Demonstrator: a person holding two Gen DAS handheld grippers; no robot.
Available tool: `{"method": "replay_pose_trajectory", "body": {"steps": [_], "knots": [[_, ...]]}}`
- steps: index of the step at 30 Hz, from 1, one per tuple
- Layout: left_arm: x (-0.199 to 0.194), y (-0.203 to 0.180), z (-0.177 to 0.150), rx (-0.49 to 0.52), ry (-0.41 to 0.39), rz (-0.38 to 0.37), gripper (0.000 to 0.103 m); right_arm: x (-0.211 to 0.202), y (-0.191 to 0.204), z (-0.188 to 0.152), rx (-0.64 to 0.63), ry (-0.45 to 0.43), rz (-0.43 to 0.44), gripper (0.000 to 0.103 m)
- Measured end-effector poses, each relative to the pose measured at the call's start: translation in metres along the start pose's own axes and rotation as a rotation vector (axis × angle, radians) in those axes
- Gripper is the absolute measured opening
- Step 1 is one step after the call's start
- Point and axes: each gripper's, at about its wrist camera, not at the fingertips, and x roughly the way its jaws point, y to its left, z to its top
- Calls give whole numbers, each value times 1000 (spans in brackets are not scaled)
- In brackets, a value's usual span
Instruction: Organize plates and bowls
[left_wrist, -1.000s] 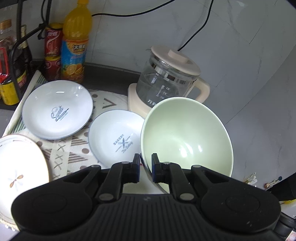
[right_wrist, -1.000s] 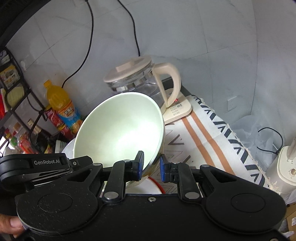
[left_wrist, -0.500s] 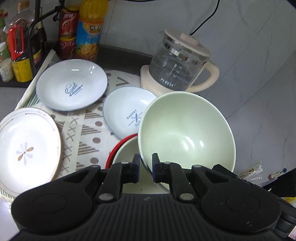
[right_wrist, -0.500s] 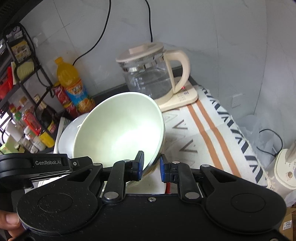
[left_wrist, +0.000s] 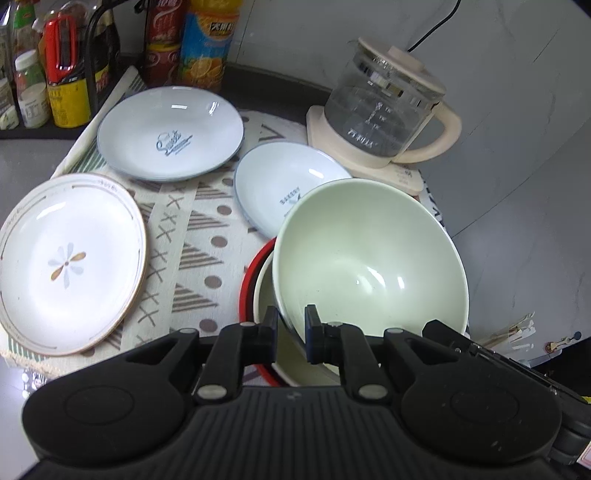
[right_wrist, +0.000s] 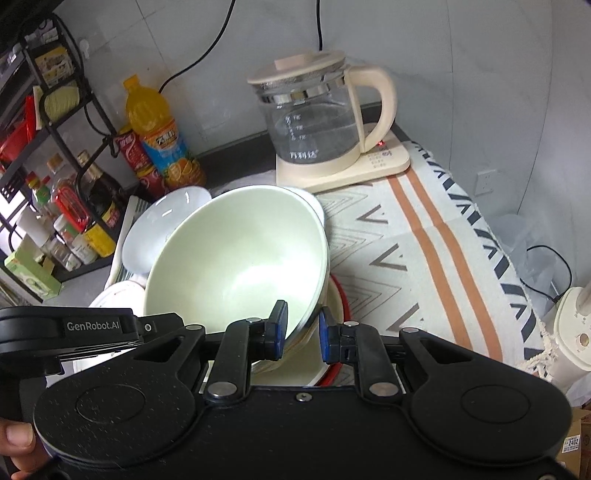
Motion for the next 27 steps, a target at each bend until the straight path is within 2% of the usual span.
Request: {"method": "replay_pose_trajectory", "body": {"steps": [14, 20, 24, 27], "knots": [[13, 4, -8, -28, 82, 18, 14, 13, -8, -6, 28, 70, 6, 18], [11, 3, -4, -22, 81, 28, 14, 15, -11, -7, 42, 81, 17, 19], [2, 2, -1, -27, 53, 32, 21, 13, -10, -5, 32, 80, 18, 22], [-4, 3, -1, -43, 25, 33, 38, 6, -10, -2, 23, 52, 27, 23]]}}
